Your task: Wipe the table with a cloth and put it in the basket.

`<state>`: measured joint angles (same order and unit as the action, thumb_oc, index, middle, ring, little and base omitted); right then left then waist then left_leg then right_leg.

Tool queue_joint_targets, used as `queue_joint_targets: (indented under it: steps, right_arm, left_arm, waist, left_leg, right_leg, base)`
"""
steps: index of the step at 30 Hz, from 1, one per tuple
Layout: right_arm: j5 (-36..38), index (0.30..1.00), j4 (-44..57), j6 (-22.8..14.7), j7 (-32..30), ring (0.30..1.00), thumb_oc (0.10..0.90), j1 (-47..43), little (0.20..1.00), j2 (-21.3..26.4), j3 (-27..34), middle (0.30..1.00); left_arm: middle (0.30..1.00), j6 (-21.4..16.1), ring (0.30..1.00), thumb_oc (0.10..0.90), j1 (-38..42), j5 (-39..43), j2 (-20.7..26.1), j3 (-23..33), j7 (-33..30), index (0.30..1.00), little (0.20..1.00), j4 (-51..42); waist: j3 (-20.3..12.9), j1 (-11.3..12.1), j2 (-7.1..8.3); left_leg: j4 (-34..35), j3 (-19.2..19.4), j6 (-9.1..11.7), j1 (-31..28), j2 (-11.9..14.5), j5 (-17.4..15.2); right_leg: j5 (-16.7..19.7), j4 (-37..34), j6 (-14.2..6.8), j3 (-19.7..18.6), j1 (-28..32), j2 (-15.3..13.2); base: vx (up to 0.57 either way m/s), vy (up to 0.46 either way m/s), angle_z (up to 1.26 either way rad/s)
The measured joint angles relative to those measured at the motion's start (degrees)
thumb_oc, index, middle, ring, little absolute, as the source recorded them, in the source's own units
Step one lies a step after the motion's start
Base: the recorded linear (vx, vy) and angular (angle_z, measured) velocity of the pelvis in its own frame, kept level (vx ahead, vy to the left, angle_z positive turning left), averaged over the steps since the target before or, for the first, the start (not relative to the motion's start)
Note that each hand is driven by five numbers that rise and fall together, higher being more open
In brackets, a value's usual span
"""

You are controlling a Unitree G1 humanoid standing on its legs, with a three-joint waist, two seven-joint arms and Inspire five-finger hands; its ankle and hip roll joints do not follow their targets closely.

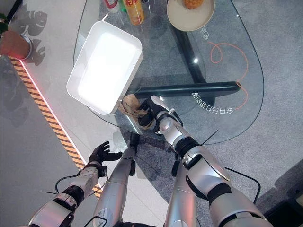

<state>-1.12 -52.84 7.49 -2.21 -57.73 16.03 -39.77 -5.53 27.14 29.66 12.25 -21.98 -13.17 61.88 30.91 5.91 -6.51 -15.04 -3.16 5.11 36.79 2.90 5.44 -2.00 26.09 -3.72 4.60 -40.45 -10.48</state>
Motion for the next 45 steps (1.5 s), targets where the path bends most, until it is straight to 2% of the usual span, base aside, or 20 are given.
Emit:
queue_joint_targets:
  steps: [12, 15, 29, 38, 45]
  right_arm:
    - [0.1, 0.300, -1.0, -0.7, 0.3, 0.300, 0.100, -0.1, 0.200, 0.0, 0.2, 0.300]
    - [0.4, 0.300, -2.7, -1.8, -2.4, 0.300, 0.100, 0.0, 0.200, -0.2, 0.6, 0.300]
    - [5.8, 0.300, -3.3, -1.8, -15.1, 0.300, 0.100, 0.2, 0.200, -0.8, 3.4, 0.300]
    - [10.1, 0.300, -3.6, -2.1, -19.3, 0.300, 0.100, 0.5, 0.200, -0.8, 7.3, 0.300]
    - [11.5, 0.300, -6.0, -4.6, -22.2, 0.300, 0.100, 0.5, 0.200, -0.8, 9.6, 0.300]
  left_arm:
    - [0.900, 0.0, 0.900, 0.800, 0.0, 0.0, 0.0, 0.0, 0.1, 0.900, 0.900, 0.1]
    - [0.900, 0.0, 0.900, 0.800, 0.0, 0.0, 0.0, 0.0, 0.1, 0.900, 0.900, 0.1]
    - [0.900, -0.2, 0.900, 0.800, -0.1, 0.1, 0.2, 0.0, 0.0, 0.900, 0.900, 0.2]
    - [0.900, -1.2, 0.900, 0.800, -0.1, 0.1, 0.8, -0.1, 0.1, 0.900, 0.900, 0.6]
    - [0.900, -1.6, 0.900, 0.800, -0.1, 0.1, 2.4, -0.1, 0.3, 0.900, 0.900, 0.5]
  waist:
    - [0.0, 0.1, 0.00]
    - [0.0, 0.1, 0.00]
    - [0.0, 0.1, 0.00]
    - [0.1, 0.3, 0.10]
    - [0.1, 0.2, 0.28]
  left_leg:
    - [-0.3, -0.4, 0.0, 0.2, -0.2, 0.0]
    - [-0.8, -0.4, 0.0, 0.3, -0.3, 0.0]
    - [-1.9, -0.5, 0.2, 2.3, -0.3, -0.2]
    - [-2.3, -0.5, 0.2, 3.0, -0.5, -0.3]
    - [-3.1, -0.5, -0.2, 3.4, -1.2, -0.5]
  right_leg:
    - [-0.2, 0.5, 0.1, 0.2, -0.1, -0.2]
    - [-0.3, 0.7, 0.1, 0.2, -0.2, -0.4]
    - [-0.3, 0.6, 0.0, 0.1, -1.6, -0.2]
    - [-0.2, 0.2, 0.0, -0.2, -2.0, -0.2]
    - [-0.2, -0.3, 0.0, -0.4, -1.6, -0.7]
  base:
    - [0.00, 0.000, 0.00]
    - [0.00, 0.000, 0.00]
    - [0.00, 0.000, 0.00]
    - [0.00, 0.000, 0.00]
    - [0.00, 0.000, 0.00]
